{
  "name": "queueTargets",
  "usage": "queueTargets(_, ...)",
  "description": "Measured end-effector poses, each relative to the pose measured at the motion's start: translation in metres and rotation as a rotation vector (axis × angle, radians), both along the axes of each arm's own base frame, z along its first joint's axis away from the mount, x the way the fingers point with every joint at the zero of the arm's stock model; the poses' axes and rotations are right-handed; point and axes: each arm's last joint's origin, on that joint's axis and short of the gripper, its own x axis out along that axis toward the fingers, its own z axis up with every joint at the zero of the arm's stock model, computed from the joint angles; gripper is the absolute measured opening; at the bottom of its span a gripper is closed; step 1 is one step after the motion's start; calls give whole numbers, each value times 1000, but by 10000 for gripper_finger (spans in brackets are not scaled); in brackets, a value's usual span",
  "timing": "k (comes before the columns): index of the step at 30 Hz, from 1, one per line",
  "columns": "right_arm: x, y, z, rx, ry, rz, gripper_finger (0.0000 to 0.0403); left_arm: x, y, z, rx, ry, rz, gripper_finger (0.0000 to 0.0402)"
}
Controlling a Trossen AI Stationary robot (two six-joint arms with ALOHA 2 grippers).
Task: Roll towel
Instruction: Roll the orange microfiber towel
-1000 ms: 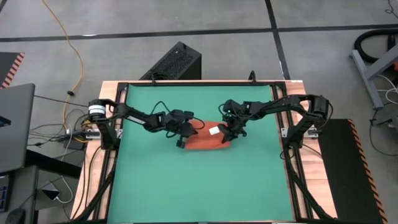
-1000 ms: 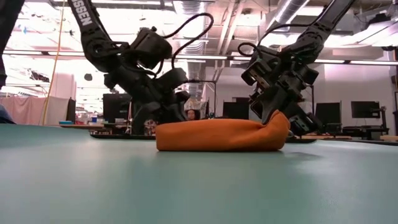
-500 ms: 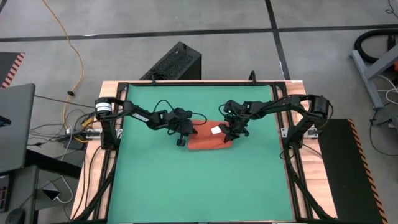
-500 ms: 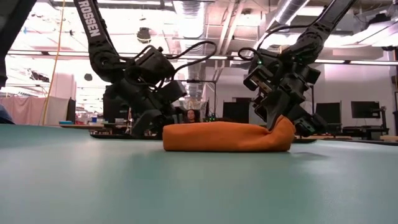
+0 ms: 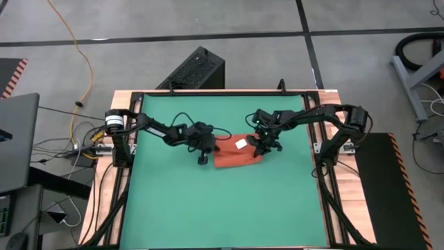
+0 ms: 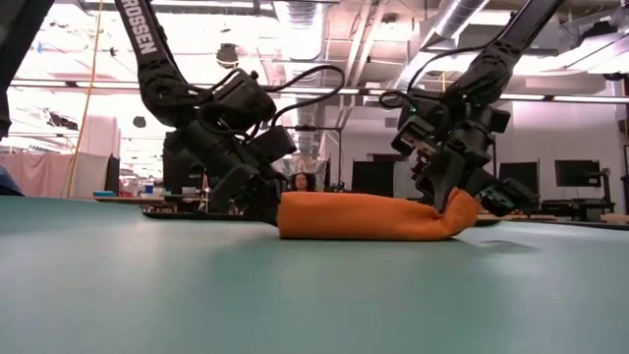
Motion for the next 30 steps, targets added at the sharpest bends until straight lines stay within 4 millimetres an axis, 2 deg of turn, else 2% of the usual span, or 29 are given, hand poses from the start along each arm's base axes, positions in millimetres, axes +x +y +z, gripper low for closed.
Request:
queueTargets(11,-3,-7,-8,41,23,-10,32,2,-2,1,75,-25,-10,0)
queueTargets(15,-2,-8,-9,32,12,-2,36,2,-2,7,99,-31,1,0)
queueTargets(18,-2,-8,-9,26,8,2,38,-1,-1,16,160,-29,30,0)
queueTargets(26,0,-7,-9,-5,-13,24,37,-11,1,64,282,-94,80,0)
queueTargets(30,3,-9,-8,-30,-62,28,37,-12,0,69,283,-111,78,0)
